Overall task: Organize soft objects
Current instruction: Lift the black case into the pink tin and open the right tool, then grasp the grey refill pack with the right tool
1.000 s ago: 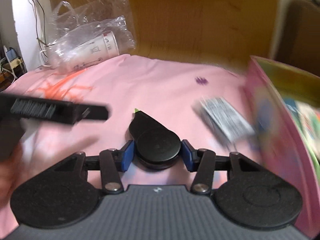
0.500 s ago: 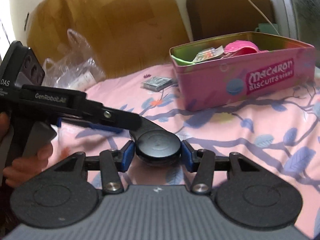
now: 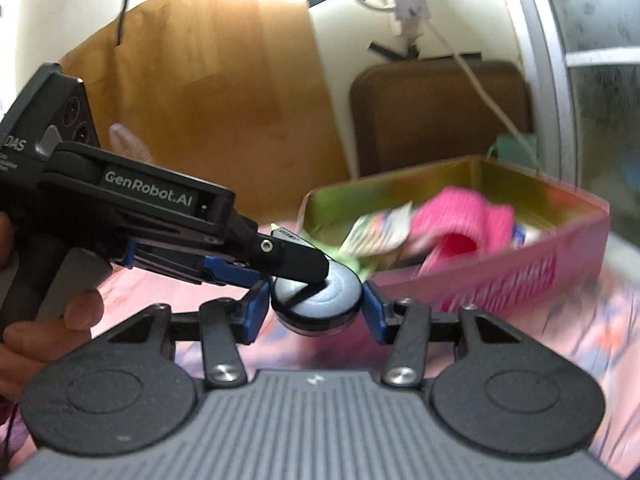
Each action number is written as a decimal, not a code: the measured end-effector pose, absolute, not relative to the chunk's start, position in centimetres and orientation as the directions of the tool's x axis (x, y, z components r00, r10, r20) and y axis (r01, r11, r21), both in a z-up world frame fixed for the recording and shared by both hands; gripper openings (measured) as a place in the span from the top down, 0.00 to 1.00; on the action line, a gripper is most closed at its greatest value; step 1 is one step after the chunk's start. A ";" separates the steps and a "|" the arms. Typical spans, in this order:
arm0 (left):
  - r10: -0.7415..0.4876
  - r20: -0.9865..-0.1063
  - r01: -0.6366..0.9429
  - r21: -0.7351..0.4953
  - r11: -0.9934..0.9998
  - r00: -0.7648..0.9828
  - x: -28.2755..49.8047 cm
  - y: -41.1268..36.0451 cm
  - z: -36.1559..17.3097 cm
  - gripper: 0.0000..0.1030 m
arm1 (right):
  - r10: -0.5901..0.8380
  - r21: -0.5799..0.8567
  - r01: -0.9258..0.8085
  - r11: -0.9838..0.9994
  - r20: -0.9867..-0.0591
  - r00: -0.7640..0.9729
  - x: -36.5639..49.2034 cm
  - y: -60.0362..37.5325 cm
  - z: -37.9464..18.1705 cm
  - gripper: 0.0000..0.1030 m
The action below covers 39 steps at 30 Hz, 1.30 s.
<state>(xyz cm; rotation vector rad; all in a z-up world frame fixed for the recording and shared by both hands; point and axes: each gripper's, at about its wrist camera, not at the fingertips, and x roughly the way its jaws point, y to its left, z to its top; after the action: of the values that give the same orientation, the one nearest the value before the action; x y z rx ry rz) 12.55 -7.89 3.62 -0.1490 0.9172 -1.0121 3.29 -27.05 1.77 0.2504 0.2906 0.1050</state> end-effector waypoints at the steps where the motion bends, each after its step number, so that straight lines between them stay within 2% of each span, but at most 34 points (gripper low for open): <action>1: -0.781 -0.586 0.673 -0.490 0.554 0.216 13.2 -8.8 4.2 0.60 | 0.131 0.255 -0.059 0.965 -0.274 0.953 4.4 -27.7 2.0 0.48; 4: -0.771 -0.589 0.679 -0.466 0.568 0.240 15.6 -11.4 5.1 0.60 | 0.127 0.255 -0.038 0.966 -0.344 0.930 8.1 -29.7 2.2 0.48; 6: -0.748 -0.618 0.668 -0.453 0.590 0.241 17.5 -13.4 4.8 0.58 | 0.148 0.269 -0.030 0.963 -0.428 0.892 11.2 -31.1 2.2 0.48; 7: -0.736 -0.634 0.658 -0.451 0.603 0.239 18.5 -14.4 4.5 0.53 | 0.155 0.266 -0.029 0.964 -0.466 0.871 12.4 -31.7 2.2 0.48; 8: -0.721 -0.652 0.645 -0.451 0.617 0.234 19.4 -15.2 4.1 0.52 | 0.117 0.212 -0.014 0.977 -0.483 0.868 13.3 -31.7 2.4 0.48; 10: -0.697 -0.686 0.610 -0.465 0.641 0.209 21.4 -16.6 3.2 0.48 | 0.129 0.171 -0.045 0.984 -0.517 0.846 15.2 -32.0 2.5 0.48; 11: -0.698 -0.684 0.604 -0.471 0.643 0.210 22.1 -17.1 3.2 0.42 | 0.122 0.160 -0.041 0.986 -0.541 0.832 16.1 -32.2 2.5 0.48; 13: -0.642 -0.721 0.576 -0.418 0.703 0.261 23.4 -18.2 3.4 0.35 | 0.094 0.107 -0.040 0.993 -0.567 0.818 17.9 -32.1 2.4 0.48; 17: -0.572 -0.750 0.533 -0.352 0.770 0.332 25.6 -19.8 3.2 0.24 | -0.020 -0.032 0.004 0.999 -0.551 0.834 19.2 -31.6 1.9 0.46; 18: -0.559 -0.756 0.521 -0.344 0.781 0.340 26.1 -20.0 3.1 0.21 | -0.049 -0.060 0.019 0.998 -0.546 0.836 19.4 -31.6 1.8 0.41; 22: -0.537 -0.752 0.466 -0.346 0.815 0.382 26.9 -19.6 3.0 0.21 | -0.006 0.020 0.018 1.000 -0.508 0.861 17.0 -32.3 2.1 0.39; 24: -0.574 -0.722 0.466 -0.385 0.797 0.385 26.4 -18.2 3.7 0.21 | -0.012 0.029 0.029 0.999 -0.471 0.882 14.7 -32.1 2.6 0.39; 26: -0.578 -0.704 0.482 -0.370 0.794 0.412 25.6 -17.4 4.7 0.21 | -0.006 0.049 0.029 0.998 -0.423 0.906 12.4 -31.7 3.3 0.39; 30: -0.589 -0.660 0.526 -0.328 0.784 0.466 22.1 -14.3 6.8 0.21 | 0.075 0.134 -0.031 0.990 -0.342 0.937 8.4 -30.2 4.6 0.40; 33: -0.600 -0.624 0.535 -0.322 0.781 0.501 19.9 -10.0 7.2 0.21 | 0.165 0.143 -0.124 0.982 -0.323 0.932 6.3 -27.5 4.9 0.40; 36: -0.551 -0.619 0.475 -0.304 0.826 0.560 19.0 -5.2 6.3 0.21 | 0.268 0.119 -0.241 0.963 -0.348 0.898 6.0 -23.7 4.8 0.41; 39: -0.460 -0.638 0.373 -0.276 0.886 0.618 18.7 -0.2 3.9 0.21 | 0.345 0.110 -0.330 0.938 -0.414 0.842 9.5 -21.1 4.4 0.42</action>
<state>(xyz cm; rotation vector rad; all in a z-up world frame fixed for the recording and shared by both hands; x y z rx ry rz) 18.66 -0.20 3.89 -0.1204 0.7667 -0.4805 9.54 -21.12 4.38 0.0351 0.4438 0.3563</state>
